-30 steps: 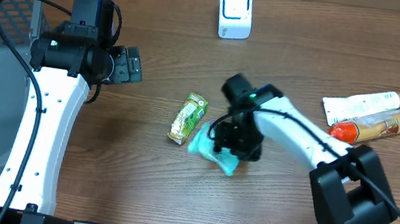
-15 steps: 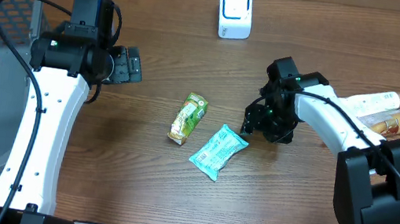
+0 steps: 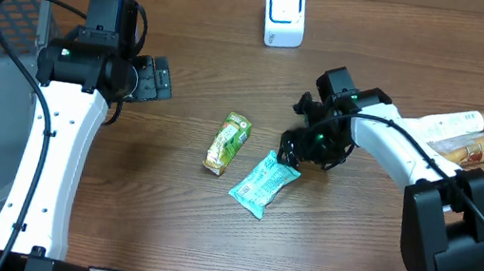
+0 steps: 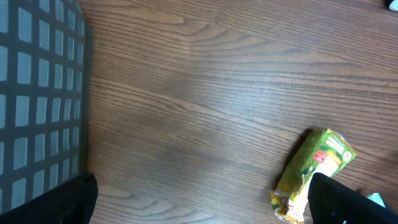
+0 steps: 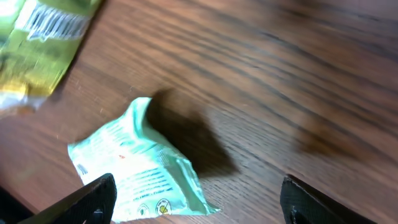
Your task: Scan the item barcode
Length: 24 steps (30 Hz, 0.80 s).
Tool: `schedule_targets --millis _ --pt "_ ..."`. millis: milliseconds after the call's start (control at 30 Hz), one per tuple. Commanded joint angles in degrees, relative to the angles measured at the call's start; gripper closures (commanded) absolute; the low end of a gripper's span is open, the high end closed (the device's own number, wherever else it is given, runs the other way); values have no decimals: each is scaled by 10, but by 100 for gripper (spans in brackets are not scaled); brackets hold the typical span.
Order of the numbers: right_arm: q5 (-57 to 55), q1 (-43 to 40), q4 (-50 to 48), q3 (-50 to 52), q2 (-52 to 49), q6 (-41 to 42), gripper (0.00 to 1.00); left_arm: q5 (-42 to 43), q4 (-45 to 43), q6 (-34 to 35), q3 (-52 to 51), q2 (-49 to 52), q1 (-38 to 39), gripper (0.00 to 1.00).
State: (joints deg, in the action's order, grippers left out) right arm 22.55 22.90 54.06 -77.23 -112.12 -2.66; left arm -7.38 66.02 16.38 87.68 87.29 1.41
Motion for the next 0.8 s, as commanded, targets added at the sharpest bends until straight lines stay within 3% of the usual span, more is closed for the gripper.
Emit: schedule_targets --millis 0,233,767 --pt "21 3 -3 4 8 -97 17 -5 -1 4 -3 2 1 0" --pt "66 3 -15 4 8 -171 19 -5 -1 4 -3 2 1 1" --pt "89 3 -45 52 1 -174 25 -5 -1 4 -3 2 1 0"
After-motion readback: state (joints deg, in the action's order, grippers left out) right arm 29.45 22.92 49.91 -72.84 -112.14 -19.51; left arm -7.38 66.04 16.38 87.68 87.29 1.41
